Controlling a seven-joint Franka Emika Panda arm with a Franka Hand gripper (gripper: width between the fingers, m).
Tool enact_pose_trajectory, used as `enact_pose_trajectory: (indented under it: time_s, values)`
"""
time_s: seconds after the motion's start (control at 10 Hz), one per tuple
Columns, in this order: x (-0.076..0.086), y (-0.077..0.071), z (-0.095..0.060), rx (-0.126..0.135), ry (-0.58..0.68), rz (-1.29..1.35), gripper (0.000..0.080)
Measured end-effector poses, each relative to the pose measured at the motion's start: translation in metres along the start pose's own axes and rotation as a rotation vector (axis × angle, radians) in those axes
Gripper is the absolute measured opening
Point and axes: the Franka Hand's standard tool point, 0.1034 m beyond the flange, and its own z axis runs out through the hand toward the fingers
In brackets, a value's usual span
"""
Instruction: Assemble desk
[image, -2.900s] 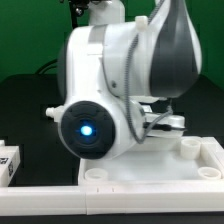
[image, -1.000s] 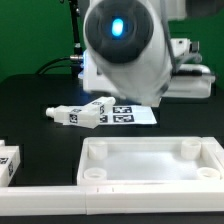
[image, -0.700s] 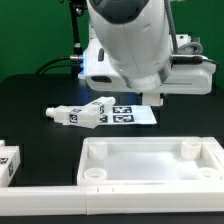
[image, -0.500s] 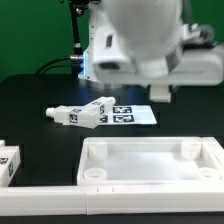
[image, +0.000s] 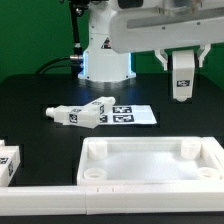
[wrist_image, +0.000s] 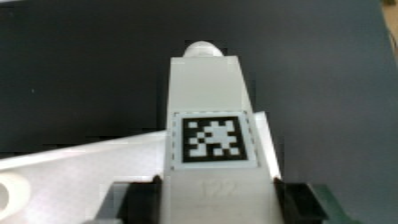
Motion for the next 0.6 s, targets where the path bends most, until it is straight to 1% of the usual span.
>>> enact_pose_trajectory:
  time_s: [0.1,0.2,0.3,0.4,0.5,0.6]
  values:
    - [0.017,-0.002,-0.009,0.0,0.074,-0.018,0.0284]
    - [0.033,-0.006,-0.022,-0.015,0.139,-0.055,0.0284]
    - [0.05,-0.007,-0.032,-0.037,0.196,-0.138,0.0284]
    - [0.063,-0.01,-0.041,-0.037,0.294,-0.188,0.0284]
    - [0.063,-0.009,-0.04,-0.034,0.369,-0.184,0.0284]
    - [0.062,-0.008,-0.038,-0.035,0.4,-0.183,0.0284]
